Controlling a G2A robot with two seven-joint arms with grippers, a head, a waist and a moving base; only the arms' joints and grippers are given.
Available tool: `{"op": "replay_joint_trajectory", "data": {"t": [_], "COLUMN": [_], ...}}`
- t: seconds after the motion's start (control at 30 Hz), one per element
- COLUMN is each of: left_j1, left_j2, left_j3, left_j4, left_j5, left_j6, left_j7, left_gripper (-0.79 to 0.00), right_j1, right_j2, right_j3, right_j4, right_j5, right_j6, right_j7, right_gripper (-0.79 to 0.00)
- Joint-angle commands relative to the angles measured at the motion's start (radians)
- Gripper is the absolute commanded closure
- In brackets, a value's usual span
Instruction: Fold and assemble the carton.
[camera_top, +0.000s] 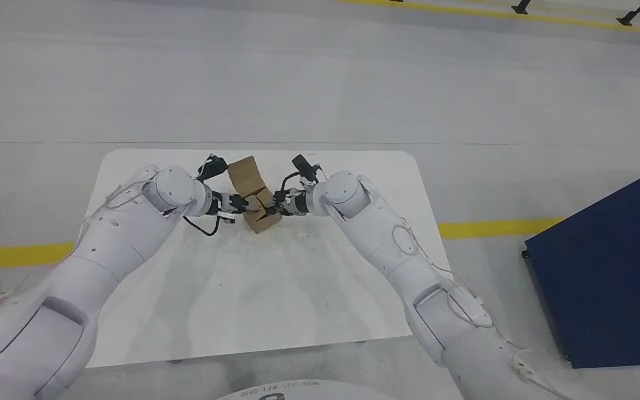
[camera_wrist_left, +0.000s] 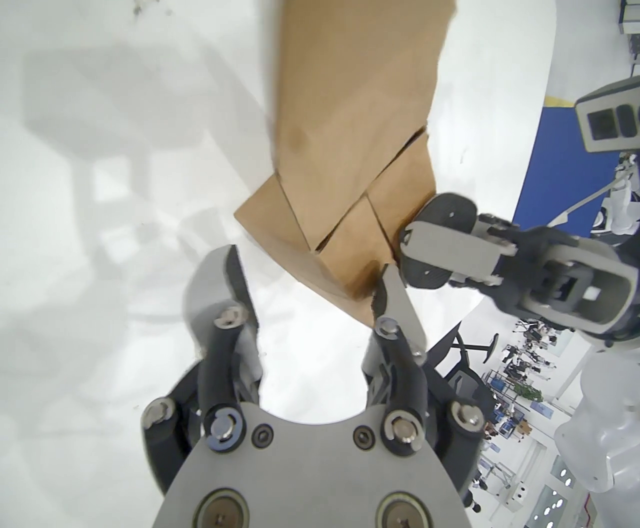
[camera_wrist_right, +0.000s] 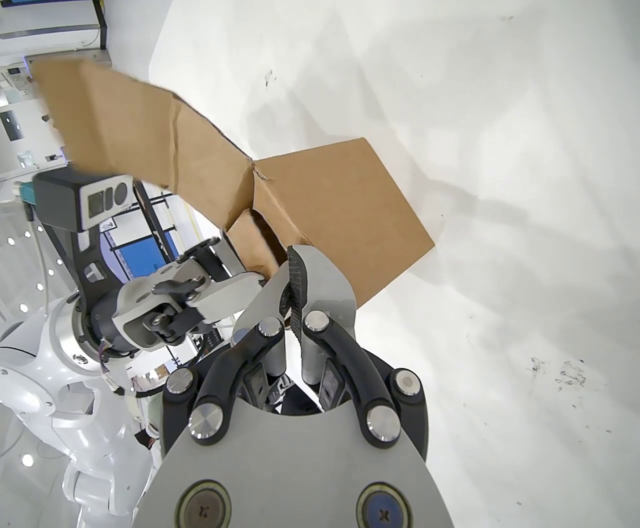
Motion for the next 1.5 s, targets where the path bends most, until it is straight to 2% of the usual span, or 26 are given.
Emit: {"op": "replay_joint_trajectory", "data": {"t": [0.0,0.13,0.23,0.3,0.4,0.57,0.73,0.9,1.1,1.23,1.47], "left_j1": [0.001,0.004,0.006,0.008,0.012,0.015,0.012,0.004,0.018,0.053,0.103], "left_j2": [-0.001,-0.002,-0.002,-0.002,-0.003,-0.005,-0.005,0.006,0.036,0.059,0.083], "left_j3": [-0.001,-0.003,-0.007,-0.010,-0.010,-0.010,-0.018,-0.028,-0.052,-0.073,-0.076], "left_j4": [-0.004,-0.008,-0.010,-0.011,-0.013,-0.019,-0.018,-0.032,-0.136,-0.237,-0.355], "left_j5": [0.007,0.018,0.023,0.026,0.038,0.050,0.058,0.103,0.175,0.220,0.345], "left_j6": [0.008,0.019,0.021,0.021,0.026,0.031,0.029,0.027,0.067,0.103,0.196], "left_j7": [-0.002,-0.005,-0.005,-0.004,-0.006,-0.009,-0.018,-0.044,-0.097,-0.130,-0.137], "left_gripper": [-0.600,-0.588,-0.533,-0.388,-0.345,-0.265,-0.215,-0.175,-0.034,0.000,0.000], "right_j1": [-0.001,-0.004,-0.007,-0.011,-0.018,-0.056,-0.119,-0.182,-0.238,-0.255,-0.264], "right_j2": [0.000,0.002,0.003,0.004,0.007,0.020,0.042,0.064,0.082,0.088,0.093], "right_j3": [0.001,0.002,0.004,0.007,0.015,0.054,0.121,0.186,0.241,0.253,0.255], "right_j4": [-0.002,-0.007,-0.011,-0.016,-0.027,-0.074,-0.142,-0.207,-0.266,-0.289,-0.305], "right_j5": [-0.001,-0.003,-0.004,-0.003,-0.002,0.018,0.040,0.059,0.076,0.077,0.075], "right_j6": [0.001,-0.001,-0.001,-0.004,-0.018,-0.111,-0.215,-0.271,-0.298,-0.295,-0.283], "right_j7": [0.000,0.002,0.002,0.002,-0.003,-0.006,-0.006,0.005,0.022,0.025,0.024], "right_gripper": [0.000,0.000,0.000,0.000,0.000,0.000,0.000,0.000,0.000,0.000,0.000]}}
